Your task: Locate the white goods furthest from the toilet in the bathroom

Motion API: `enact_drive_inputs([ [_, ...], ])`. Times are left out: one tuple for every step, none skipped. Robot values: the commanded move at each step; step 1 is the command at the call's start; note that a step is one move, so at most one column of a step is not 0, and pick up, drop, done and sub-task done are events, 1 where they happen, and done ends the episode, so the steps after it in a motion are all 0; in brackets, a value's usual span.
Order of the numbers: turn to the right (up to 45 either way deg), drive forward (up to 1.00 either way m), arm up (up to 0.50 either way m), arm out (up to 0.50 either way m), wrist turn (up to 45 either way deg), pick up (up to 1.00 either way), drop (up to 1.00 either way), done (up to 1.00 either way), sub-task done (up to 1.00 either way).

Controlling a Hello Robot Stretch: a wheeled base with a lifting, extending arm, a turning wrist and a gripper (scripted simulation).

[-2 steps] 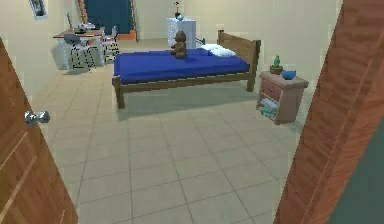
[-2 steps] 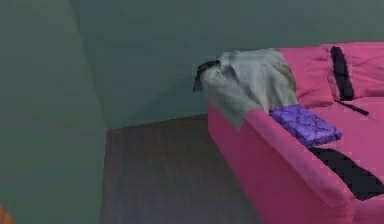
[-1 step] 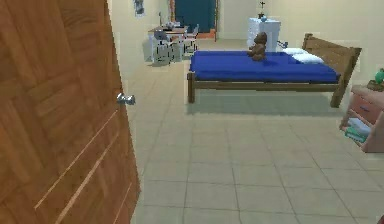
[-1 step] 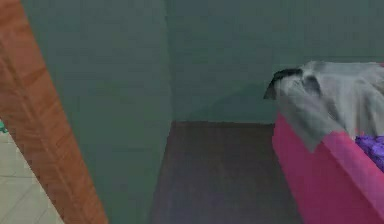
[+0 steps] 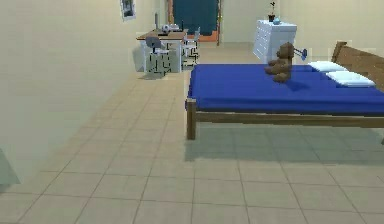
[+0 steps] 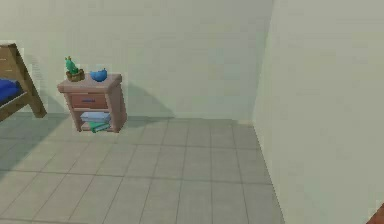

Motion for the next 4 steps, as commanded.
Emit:
enact_drive_inputs([
  [-6.0,0.00,0.00,0.00,0.0,0.00,0.00,0.00,0.00],
  [0.0,0.30,0.00,0.00,0.0,0.00,0.00,0.00,0.00],
  [-6.0,0.00,0.00,0.00,0.0,0.00,0.00,0.00,0.00],
  [0.0,1.00,0.00,0.00,0.0,0.00,0.00,0.00,0.00],
])
